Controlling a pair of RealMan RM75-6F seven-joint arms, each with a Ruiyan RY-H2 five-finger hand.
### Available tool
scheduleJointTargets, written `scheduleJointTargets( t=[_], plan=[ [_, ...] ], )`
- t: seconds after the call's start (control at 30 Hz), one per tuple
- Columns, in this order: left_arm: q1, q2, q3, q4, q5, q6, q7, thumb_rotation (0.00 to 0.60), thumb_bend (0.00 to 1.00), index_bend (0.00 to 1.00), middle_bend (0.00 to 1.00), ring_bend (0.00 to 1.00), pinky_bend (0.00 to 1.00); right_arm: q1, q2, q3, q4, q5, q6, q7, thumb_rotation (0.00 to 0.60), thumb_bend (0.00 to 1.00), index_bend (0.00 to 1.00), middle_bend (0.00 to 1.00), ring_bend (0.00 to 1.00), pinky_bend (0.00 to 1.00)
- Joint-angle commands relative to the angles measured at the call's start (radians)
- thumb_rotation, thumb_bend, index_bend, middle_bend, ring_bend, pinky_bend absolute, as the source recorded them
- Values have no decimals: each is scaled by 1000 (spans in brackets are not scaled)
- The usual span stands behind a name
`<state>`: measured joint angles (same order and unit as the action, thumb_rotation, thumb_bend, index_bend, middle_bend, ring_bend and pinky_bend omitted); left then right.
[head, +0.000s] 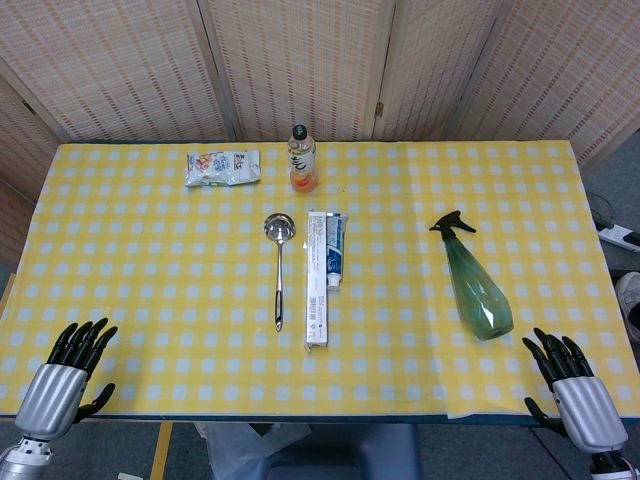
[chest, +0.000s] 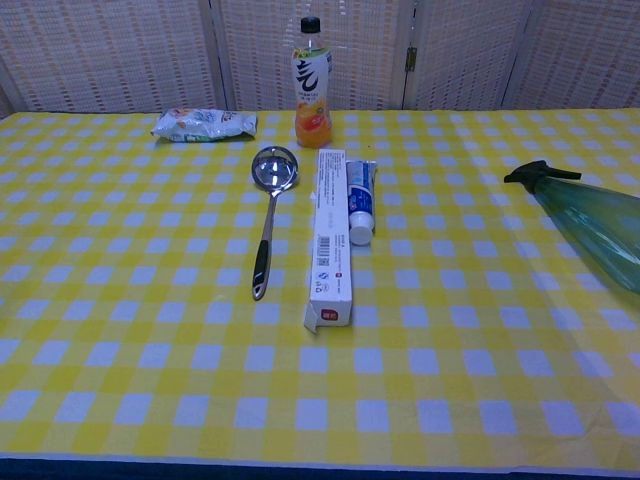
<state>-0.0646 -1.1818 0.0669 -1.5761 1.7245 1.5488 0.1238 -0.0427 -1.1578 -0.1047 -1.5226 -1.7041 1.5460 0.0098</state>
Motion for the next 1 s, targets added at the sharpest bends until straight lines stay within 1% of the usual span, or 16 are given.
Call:
scheduleJointTargets(
  t=[0.03, 0.23, 0.37, 0.43, 0.53, 0.63, 0.7, 0.77, 0.83, 0.93, 1.0],
  plan=[
    [1, 0, 1, 0, 2, 2, 0, 600, 361, 0, 57, 58, 0, 2, -2, 1, 1, 3, -6, -2, 600, 334, 0, 0, 0, 0],
    [3, 5, 1, -8, 9, 13, -5, 600, 361, 0, 57, 58, 0, 3, -5, 5, 3, 19, -19, -7, 600, 333, 0, 0, 0, 0],
    [3, 7, 2, -8, 22, 23, -16, 600, 362, 0, 57, 58, 0, 16, -17, -1, 19, -7, -27, -3, 600, 334, 0, 0, 0, 0],
    [2, 10, 4, -6, 34, 32, -28, 600, 363, 0, 57, 58, 0, 32, -26, -11, 24, -24, -49, 37, 600, 334, 0, 0, 0, 0],
    [4, 16, 5, -3, 34, 37, -43, 600, 363, 0, 57, 58, 0, 77, -16, -22, 5, -50, -100, 128, 600, 334, 0, 0, 0, 0],
    [8, 23, 6, -6, 38, 50, -60, 600, 364, 0, 57, 58, 0, 136, 1, -33, -45, -76, -165, 231, 600, 334, 0, 0, 2, 0],
    [11, 27, 7, -8, 45, 60, -66, 600, 364, 0, 57, 58, 0, 171, 18, -40, -87, -72, -213, 307, 600, 334, 0, 0, 10, 0],
    [12, 29, 7, -7, 49, 66, -73, 600, 364, 0, 57, 58, 0, 220, 47, -44, -138, -49, -288, 406, 600, 334, 0, 0, 15, 0],
    [13, 32, 9, -6, 47, 65, -81, 600, 364, 0, 57, 58, 0, 266, 71, -43, -172, -21, -363, 472, 600, 334, 0, 0, 20, 0],
    [11, 36, 6, -2, 46, 67, -97, 600, 364, 0, 57, 58, 0, 331, 68, -19, -171, 49, -479, 519, 600, 334, 0, 0, 35, 0],
    [11, 37, 7, 0, 46, 68, -102, 600, 364, 0, 57, 58, 0, 357, 56, -5, -165, 88, -529, 553, 600, 334, 0, 0, 35, 0]
  ],
)
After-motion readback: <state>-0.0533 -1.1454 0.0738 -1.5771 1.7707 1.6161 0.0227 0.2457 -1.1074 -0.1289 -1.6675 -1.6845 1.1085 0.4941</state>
